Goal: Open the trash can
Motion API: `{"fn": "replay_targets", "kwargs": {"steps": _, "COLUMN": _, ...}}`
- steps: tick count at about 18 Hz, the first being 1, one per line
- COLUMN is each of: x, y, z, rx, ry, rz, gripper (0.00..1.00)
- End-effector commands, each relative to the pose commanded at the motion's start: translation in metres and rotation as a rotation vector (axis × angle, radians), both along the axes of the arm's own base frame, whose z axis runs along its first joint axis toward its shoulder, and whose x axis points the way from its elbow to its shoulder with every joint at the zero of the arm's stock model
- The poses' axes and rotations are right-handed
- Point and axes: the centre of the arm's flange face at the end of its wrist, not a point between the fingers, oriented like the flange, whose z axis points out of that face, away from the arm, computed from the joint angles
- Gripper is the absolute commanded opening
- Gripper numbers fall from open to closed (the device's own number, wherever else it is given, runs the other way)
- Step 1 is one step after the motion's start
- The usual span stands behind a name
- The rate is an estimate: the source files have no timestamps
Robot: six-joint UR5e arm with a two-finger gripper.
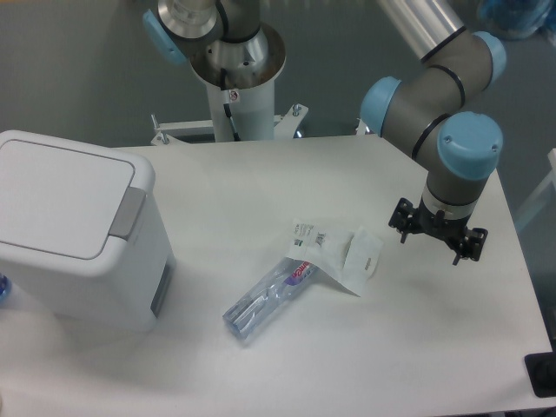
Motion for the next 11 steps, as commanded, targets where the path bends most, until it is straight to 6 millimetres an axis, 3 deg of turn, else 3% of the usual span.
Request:
{"fn": "replay_targets", "kwargs": {"steps": 6, "x": 0.003, "y": 0.0, "z": -0.001, "rx": -0.003, "ry": -0.001, "rz": 0.016, "gripper": 1.0}}
{"fn": "replay_targets", "kwargs": {"steps": 11, "x": 0.034, "y": 0.014, "z": 0.003, "rx": 0.016, "ry": -0.009, "rz": 0.214, "gripper": 1.0}}
